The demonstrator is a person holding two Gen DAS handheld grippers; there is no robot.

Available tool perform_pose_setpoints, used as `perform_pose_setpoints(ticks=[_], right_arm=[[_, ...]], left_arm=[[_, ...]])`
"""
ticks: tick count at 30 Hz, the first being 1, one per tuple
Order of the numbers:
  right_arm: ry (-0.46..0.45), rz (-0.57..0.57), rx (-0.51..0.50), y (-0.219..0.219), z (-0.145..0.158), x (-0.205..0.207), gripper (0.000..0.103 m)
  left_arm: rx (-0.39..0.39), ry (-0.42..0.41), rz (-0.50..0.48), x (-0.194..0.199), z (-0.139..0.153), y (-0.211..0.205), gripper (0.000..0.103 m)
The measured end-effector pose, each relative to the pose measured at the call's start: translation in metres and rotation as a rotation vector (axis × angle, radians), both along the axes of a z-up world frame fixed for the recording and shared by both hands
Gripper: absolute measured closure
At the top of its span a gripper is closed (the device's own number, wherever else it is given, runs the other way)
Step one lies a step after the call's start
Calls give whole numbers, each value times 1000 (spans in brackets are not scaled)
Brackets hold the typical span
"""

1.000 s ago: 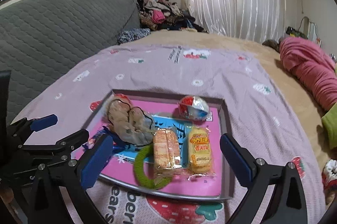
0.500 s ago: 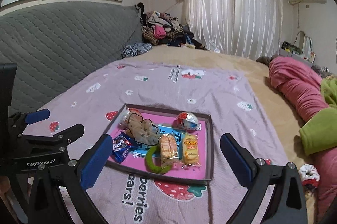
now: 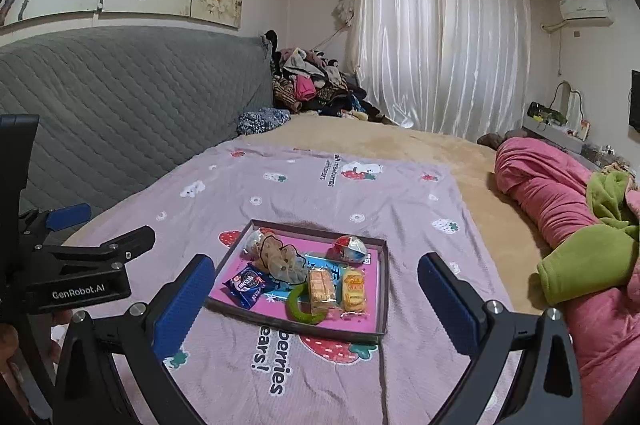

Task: Organize objects

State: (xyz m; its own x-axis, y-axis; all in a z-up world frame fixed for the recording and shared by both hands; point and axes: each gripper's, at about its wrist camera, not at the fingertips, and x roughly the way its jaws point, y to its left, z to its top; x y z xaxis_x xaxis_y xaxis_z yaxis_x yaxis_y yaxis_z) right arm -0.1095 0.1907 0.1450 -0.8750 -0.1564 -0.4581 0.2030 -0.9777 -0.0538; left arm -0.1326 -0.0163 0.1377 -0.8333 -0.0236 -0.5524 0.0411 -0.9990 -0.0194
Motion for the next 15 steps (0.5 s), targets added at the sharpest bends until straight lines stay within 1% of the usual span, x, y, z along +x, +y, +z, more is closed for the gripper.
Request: perform_pose_setpoints(ticks=[6, 10, 15], right_arm=[[26, -2, 2, 1, 14, 29, 1], [32, -1, 15, 1, 17, 45, 1], [32, -2, 19, 1, 15, 63, 1]], left_arm=[[-6, 26, 19, 30, 13, -3, 0], [-18, 27, 21, 52, 12, -4, 0], [-13, 22, 24, 69, 10, -4, 0]])
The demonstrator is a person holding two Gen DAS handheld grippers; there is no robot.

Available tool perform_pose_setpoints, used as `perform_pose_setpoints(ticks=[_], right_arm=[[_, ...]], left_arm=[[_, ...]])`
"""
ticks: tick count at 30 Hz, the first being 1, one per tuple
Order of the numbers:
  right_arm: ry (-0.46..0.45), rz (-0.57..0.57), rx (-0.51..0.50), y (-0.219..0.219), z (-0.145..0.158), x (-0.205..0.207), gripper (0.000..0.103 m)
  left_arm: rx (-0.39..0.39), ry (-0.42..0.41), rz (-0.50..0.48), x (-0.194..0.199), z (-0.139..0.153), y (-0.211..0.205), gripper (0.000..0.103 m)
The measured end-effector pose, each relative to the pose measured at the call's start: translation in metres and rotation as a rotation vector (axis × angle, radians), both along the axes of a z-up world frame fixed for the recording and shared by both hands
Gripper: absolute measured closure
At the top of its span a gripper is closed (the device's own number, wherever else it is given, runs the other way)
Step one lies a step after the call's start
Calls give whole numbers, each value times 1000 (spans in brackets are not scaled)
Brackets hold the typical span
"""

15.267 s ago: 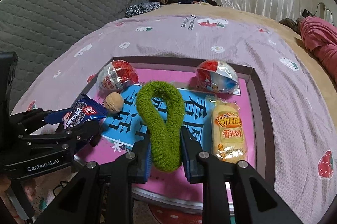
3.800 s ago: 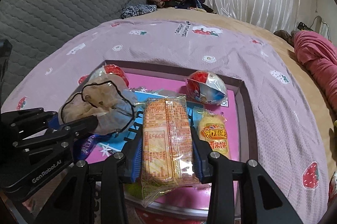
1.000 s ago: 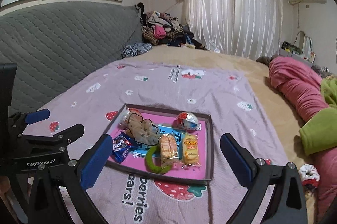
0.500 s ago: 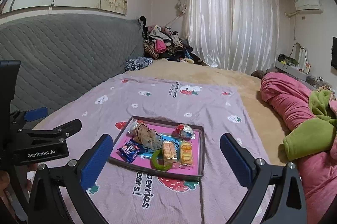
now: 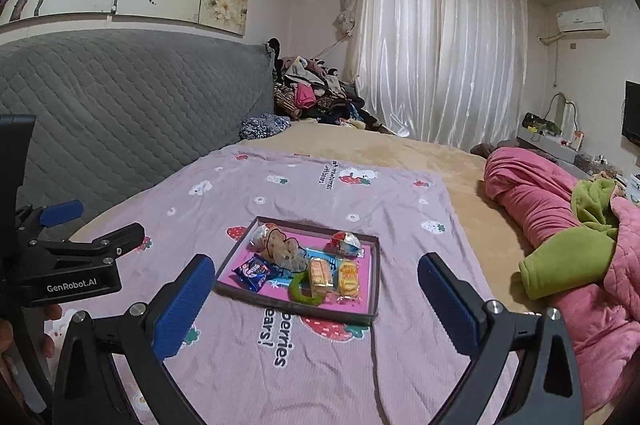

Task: Organize objects

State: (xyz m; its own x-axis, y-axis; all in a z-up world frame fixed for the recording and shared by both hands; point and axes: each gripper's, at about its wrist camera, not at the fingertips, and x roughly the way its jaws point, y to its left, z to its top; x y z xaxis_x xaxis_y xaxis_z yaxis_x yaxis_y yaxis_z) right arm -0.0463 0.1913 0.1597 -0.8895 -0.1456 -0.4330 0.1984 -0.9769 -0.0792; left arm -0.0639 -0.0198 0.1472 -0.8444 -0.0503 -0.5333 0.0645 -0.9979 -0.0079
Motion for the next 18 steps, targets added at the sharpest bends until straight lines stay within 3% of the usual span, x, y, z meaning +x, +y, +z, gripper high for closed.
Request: perform_pose_setpoints(ticks=[18], right_arm=[[-26, -9, -11, 11, -18, 29, 1]], left_arm=[[-3, 12, -32, 33, -17, 7, 0]])
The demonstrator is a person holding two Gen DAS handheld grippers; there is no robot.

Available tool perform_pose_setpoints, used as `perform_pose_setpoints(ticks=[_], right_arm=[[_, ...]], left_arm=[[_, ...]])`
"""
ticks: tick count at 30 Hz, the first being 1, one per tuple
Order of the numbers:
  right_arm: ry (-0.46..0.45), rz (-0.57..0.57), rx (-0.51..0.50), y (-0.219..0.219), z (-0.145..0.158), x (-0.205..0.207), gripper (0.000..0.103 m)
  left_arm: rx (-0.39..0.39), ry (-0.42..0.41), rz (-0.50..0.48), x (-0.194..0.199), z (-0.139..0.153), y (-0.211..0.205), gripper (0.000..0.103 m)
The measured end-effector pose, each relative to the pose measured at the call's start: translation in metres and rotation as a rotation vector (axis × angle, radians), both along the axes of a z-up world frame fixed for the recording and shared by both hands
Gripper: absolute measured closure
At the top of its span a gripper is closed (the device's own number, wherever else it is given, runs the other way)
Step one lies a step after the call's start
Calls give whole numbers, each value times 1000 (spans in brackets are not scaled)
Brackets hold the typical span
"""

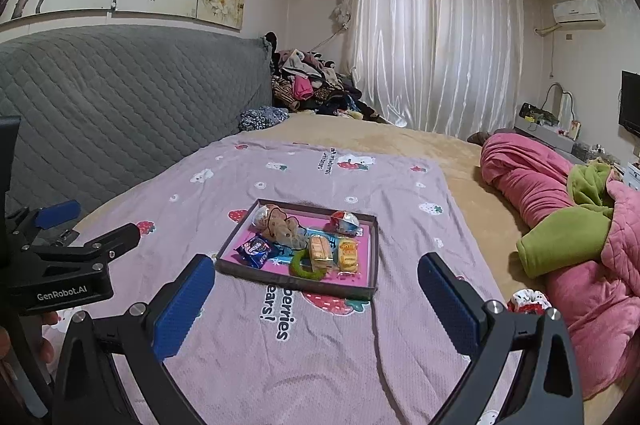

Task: Organize objects

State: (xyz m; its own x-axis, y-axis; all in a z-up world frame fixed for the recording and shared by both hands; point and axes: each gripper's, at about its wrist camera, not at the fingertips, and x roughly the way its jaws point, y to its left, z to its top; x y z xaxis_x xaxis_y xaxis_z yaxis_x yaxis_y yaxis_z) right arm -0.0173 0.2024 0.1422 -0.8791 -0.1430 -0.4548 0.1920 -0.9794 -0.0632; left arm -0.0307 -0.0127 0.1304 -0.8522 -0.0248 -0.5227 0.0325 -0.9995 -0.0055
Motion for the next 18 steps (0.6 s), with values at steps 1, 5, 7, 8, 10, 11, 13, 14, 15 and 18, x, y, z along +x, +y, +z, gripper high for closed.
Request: perform_pose_setpoints(ticks=[1, 5, 7, 8, 10, 11, 13, 14, 15, 18], right_arm=[[1, -2, 0, 1, -1, 1, 1], [4, 3, -6, 2, -4, 5, 1], [2, -2, -1, 2, -7, 6, 0], [-1, -2, -1, 1, -9, 5, 1], [-11, -1, 0, 2, -13, 4, 1], [-17, -1, 2, 2, -15, 4, 1], [-22, -3, 5, 3, -19, 3, 0], [-24, -6, 4, 4, -22, 2, 0], [-30, -9, 1, 5, -25, 2, 0], [-43, -17, -7, 9, -33, -2, 0]], left_arm=[[-4, -3, 3, 0, -1, 0, 0], [5, -14, 2, 1, -10, 2, 0], [13, -17, -6, 2, -14, 3, 0], [18, -17, -11, 2, -16, 3, 0], [25, -19, -16, 2, -20, 3, 0], [30, -19, -20, 2, -23, 3, 0], [30, -29, -27, 1, -28, 4, 0], [25, -31, -25, 1, -31, 4, 0], [22, -29, -22, 1, -32, 4, 0], [14, -37, -24, -1, -39, 5, 0]])
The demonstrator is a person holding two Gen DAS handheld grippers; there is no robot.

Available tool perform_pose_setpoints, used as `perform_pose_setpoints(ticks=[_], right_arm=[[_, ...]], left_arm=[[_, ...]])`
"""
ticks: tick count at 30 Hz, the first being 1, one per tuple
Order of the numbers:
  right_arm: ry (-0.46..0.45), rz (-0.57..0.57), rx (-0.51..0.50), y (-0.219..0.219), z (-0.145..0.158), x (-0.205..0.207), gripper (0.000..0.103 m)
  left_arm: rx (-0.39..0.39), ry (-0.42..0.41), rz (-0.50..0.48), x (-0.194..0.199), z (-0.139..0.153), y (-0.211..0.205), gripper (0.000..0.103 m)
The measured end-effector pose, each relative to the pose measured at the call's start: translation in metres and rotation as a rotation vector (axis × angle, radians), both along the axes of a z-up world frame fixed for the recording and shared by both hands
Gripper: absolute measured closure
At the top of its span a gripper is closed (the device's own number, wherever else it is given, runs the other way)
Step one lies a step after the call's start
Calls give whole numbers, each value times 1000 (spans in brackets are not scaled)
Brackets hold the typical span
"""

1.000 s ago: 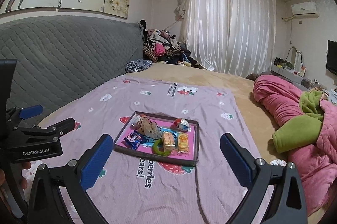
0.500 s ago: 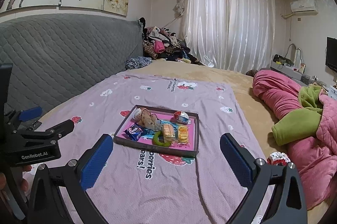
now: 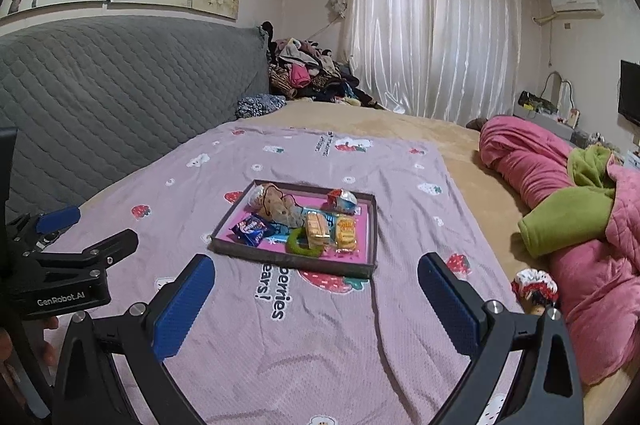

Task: Organize objects

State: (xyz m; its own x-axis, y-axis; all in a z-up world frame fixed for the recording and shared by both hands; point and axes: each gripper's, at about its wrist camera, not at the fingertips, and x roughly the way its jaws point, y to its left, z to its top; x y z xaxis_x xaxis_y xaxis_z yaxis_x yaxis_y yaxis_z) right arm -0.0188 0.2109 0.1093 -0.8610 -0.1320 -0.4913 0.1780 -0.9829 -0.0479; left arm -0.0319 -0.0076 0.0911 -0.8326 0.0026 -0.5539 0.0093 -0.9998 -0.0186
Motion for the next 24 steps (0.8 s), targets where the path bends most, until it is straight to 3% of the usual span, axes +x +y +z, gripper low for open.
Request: perform_pose_setpoints(ticks=[24], right_arm=[[-66, -24, 0, 12, -48, -14, 0]], left_arm=[[-19, -43, -5, -9, -38, 5, 0]])
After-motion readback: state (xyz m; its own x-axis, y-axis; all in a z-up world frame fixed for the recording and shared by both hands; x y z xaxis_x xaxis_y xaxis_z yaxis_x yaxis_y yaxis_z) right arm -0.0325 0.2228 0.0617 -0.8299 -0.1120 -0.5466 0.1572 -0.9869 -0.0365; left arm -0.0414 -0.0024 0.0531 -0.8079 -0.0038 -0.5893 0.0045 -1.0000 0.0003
